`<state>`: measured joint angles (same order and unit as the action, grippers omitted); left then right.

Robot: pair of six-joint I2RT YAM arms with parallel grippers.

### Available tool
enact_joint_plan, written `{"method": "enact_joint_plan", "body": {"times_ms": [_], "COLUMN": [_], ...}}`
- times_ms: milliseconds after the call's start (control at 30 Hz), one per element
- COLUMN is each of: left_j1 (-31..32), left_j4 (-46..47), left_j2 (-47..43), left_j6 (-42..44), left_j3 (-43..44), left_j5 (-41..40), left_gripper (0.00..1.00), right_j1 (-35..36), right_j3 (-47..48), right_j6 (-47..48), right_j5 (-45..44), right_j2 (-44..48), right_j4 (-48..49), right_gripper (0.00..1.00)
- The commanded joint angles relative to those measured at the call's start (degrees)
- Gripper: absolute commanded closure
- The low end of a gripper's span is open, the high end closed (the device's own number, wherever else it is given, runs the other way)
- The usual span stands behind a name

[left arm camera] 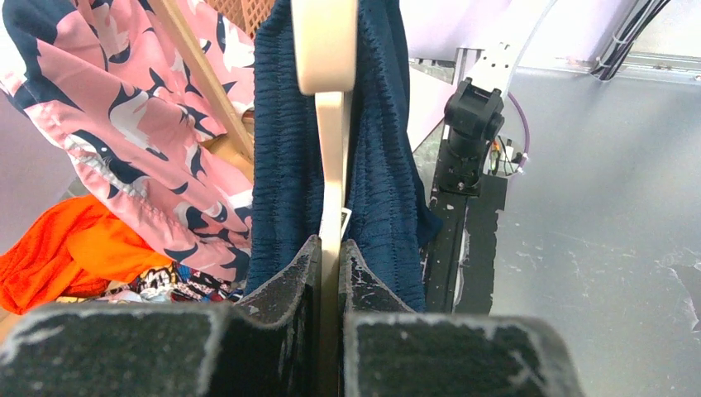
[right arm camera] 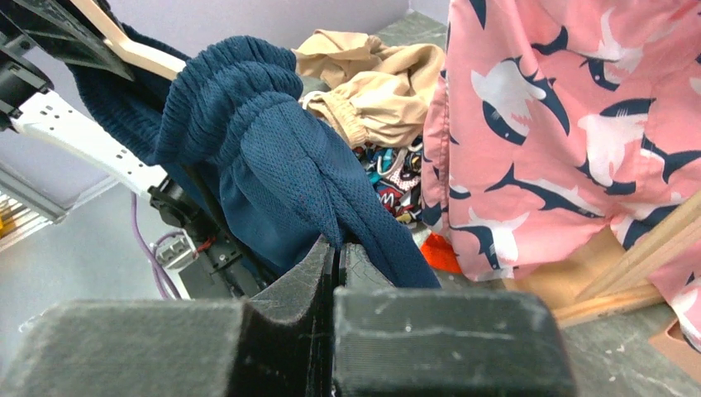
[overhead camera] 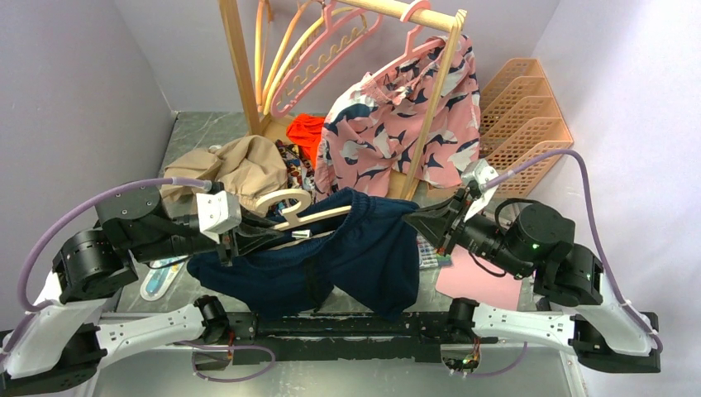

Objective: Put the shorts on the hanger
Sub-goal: Hang the shorts on the hanger.

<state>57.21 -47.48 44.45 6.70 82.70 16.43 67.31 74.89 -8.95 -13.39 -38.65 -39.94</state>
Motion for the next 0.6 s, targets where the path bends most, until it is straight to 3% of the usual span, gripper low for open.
{"method": "enact_joint_plan", "body": {"times_ms": [0,133,167,233,300,567], "left_j1": [-0.08,-0.04,-0.08,-0.08,-0.08,-0.08], "left_j4": [2.57,2.5,2.36,2.31,2.04,0.16], "left_j2": [-0.27,0.39,0.5,0.62,0.76,3.5], "left_j6": [0.59,0.84,0.92,0.87,0.73,0.39], "left_j3": [0.98,1.5,1.54,1.76,2.05,2.73], "left_j5": [-2.94,-2.73,-2.74,-2.64,-2.08,6.59], "left_gripper": [0.93,0.93,0.93,0.93,0.93,0.93], "right_j1": [0.04,0.03,0.04,0.02,0.02,0.06], "right_j3": [-0.31,1.3,2.05,3.91,7.12,19.15], "right_j6": [-1.73,-1.65,-1.42,-0.64,0.42,5.14], "right_j5": [-2.14,-1.34,-1.41,0.16,3.26,16.99], "right_j2": [1.39,1.18,1.15,1.23,0.43,-9.47], "right_j4": [-3.13,-4.68,-4.92,-4.9,-5.63,-3.86], "right_gripper": [1.0,1.0,0.93,0.63,0.47,0.42]}}
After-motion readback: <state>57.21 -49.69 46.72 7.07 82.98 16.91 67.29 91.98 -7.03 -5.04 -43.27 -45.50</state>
